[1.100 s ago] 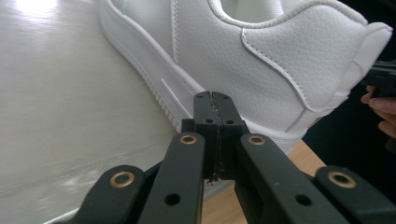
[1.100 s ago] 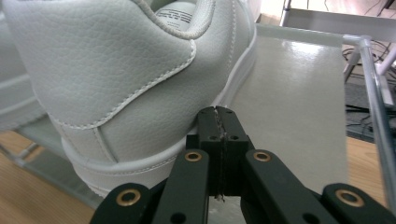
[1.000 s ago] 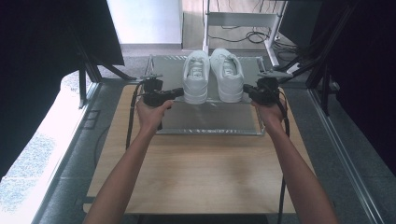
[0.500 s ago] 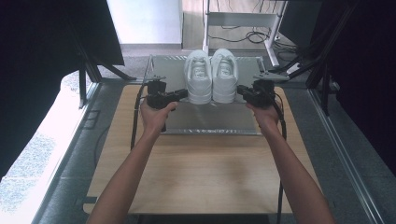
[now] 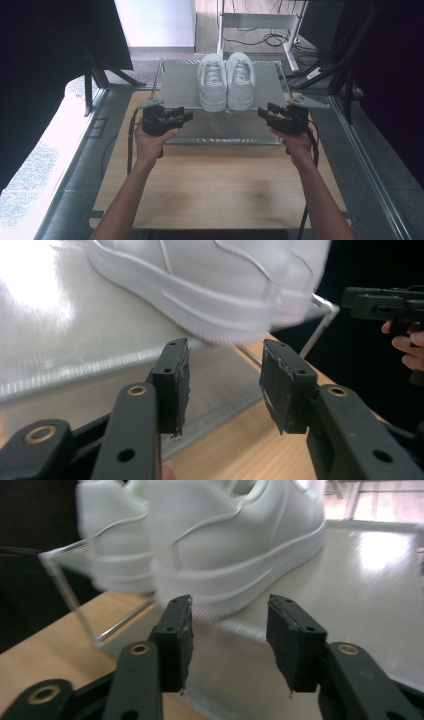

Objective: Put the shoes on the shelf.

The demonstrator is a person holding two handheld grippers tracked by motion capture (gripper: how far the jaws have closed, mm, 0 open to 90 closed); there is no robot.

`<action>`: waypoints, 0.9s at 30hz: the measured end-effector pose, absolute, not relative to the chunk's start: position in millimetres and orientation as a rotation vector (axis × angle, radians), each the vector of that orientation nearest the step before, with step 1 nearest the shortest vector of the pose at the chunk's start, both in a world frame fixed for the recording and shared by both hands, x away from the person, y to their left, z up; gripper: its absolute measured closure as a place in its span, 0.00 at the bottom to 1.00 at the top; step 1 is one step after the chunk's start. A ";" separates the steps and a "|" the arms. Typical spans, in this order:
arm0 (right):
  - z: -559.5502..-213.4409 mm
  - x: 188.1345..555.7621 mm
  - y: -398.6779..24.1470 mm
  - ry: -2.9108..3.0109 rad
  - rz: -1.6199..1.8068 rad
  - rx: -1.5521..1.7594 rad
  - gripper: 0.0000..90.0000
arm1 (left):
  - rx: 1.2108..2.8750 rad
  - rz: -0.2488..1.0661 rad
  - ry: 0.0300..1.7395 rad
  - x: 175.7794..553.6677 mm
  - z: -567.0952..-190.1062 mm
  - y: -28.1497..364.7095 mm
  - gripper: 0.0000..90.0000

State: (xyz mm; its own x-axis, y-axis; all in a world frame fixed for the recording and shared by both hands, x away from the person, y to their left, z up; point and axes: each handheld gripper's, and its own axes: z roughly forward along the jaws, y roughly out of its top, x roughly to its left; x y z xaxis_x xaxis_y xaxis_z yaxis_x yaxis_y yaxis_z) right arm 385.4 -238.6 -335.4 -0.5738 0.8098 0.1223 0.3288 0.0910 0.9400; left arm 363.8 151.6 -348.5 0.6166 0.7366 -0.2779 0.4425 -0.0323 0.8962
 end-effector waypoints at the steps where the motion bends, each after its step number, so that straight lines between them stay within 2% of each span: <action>1: -339.2 379.8 -241.7 1.950 1.513 1.114 0.58 | 1.676 0.313 0.979 358.2 -351.9 152.7 0.59; 15: -402.8 319.2 -266.9 1.992 1.507 1.062 0.54 | 1.734 0.276 0.980 292.8 -413.2 168.0 0.47; 18: -411.4 314.2 -269.0 1.991 1.506 1.071 0.54 | 1.775 0.264 0.987 289.9 -419.1 168.7 0.45; 27: -415.4 307.4 -270.7 1.976 1.498 1.057 0.49 | 1.762 0.256 0.999 288.8 -425.5 168.4 0.41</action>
